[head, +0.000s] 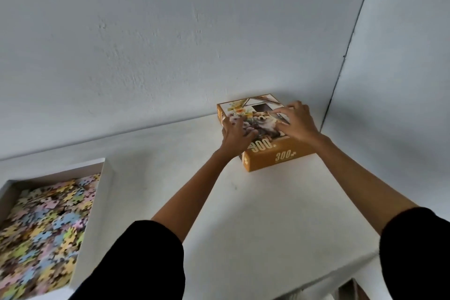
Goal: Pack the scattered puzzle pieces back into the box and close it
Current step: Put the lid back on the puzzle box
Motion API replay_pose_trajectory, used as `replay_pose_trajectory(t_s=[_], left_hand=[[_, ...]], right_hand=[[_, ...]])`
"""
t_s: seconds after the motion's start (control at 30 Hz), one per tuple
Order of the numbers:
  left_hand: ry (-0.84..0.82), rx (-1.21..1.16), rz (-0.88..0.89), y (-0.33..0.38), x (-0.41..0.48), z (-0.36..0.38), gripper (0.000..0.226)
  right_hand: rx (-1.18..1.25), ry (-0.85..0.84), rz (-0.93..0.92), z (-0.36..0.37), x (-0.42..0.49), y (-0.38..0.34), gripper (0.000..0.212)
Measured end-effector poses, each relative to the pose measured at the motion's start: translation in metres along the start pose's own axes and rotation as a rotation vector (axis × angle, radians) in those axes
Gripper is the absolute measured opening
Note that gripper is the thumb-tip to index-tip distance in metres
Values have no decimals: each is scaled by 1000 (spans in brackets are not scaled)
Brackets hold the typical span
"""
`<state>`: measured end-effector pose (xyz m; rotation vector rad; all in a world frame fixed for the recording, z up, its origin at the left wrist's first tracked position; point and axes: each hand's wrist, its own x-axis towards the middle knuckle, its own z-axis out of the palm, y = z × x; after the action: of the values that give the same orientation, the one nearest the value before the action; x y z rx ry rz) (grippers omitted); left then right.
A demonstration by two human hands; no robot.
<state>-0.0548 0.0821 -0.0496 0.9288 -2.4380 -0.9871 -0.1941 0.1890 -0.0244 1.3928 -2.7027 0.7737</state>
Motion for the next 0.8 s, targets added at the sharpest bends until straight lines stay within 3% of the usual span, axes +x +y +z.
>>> replay_pose_trajectory(t_s=[0.2,0.47,0.8], left_hand=[[-31,-196,-174,-5,0,24,62],[-35,-328,-202,-3,-14,11,61],[171,-293,-111,-57,-81,-102,50]], right_hand=[[104,-299,62,-3,15,35,56],[224,-251,111,0,2,19,64],[289,-182,28,0,-46,-107,71]])
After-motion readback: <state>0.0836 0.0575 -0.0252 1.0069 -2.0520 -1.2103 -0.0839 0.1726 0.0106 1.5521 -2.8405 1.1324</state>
